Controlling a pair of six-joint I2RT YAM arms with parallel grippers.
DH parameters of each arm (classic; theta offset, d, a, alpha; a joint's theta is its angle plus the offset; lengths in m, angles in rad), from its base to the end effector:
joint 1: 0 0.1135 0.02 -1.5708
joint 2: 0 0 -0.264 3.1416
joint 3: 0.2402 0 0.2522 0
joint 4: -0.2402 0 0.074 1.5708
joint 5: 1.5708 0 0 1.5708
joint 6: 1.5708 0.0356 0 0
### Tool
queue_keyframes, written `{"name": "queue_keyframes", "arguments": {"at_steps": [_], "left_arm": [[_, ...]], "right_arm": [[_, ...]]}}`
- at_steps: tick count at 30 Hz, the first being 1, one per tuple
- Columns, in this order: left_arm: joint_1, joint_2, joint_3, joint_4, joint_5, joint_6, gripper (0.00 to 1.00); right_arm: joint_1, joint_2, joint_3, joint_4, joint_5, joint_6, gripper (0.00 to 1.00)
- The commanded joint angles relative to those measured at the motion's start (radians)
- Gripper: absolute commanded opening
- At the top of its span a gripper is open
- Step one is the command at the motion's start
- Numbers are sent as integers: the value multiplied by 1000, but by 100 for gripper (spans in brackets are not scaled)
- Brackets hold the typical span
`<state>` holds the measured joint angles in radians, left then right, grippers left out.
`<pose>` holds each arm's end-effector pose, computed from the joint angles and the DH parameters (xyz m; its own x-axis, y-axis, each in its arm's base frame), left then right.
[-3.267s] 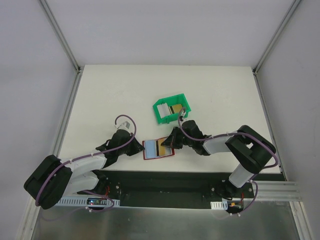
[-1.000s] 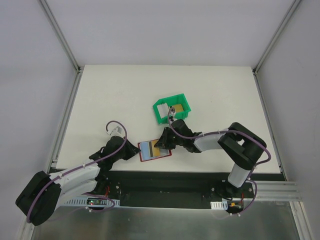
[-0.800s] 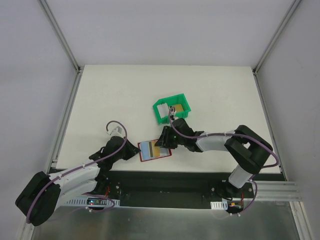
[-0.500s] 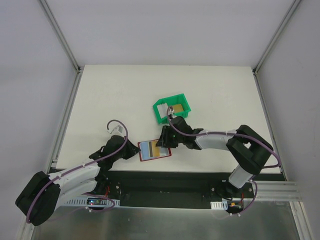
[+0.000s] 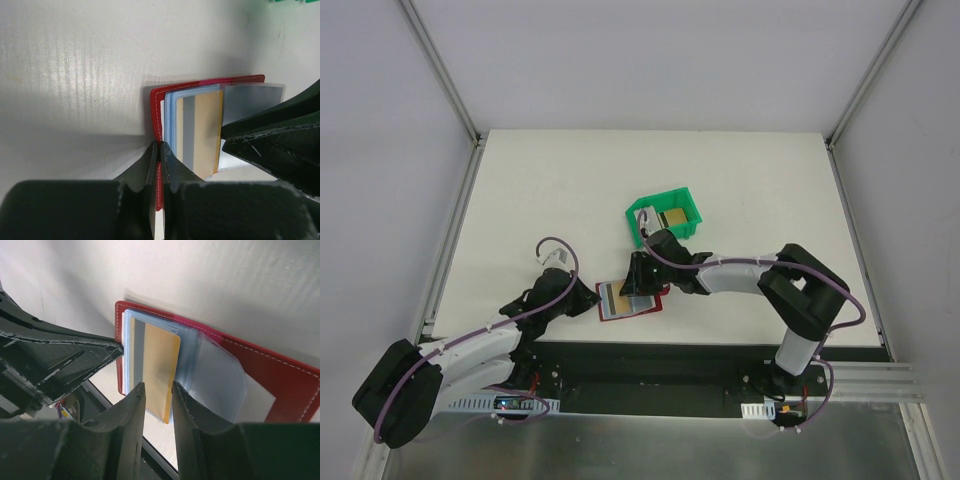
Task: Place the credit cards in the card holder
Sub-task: Insert the credit card into the card holder, then turn over the card slot in the card holder.
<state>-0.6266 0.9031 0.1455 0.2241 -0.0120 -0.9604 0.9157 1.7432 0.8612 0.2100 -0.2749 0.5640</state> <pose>0.1380 -0.0994 0.1403 -0.7097 -0.4977 -0.4985 -0.0062 0.7121 -0.7020 0.2068 0.2850 0.1552 -0.7977 -0.1938 -0.5710 -0.5516 0.6171 0.5612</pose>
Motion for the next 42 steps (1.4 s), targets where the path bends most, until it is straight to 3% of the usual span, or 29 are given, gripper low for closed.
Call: {"name": "queue_keyframes", "arguments": {"at_steps": [1,8,18,32,37,42], "left_arm": [[7,-3,29,11,-6,5,0],[7,-15,29,11,-5,6,0],[7,-93,81,-40,10,90,0],[7,-95,150,-68,96,133,0],[7,-76,181,-81,104,147,0],[5,-52,189,-81,112,138,0]], "right_arm": [[17,16,59,12,-49,5,30],[18,18,52,14,-40,8,29],[21,-93,88,-196,144,-139,50],[78,-73,176,-274,180,-162,56],[71,-114,148,-322,269,-162,51],[68,-77,147,-354,293,-161,28]]}}
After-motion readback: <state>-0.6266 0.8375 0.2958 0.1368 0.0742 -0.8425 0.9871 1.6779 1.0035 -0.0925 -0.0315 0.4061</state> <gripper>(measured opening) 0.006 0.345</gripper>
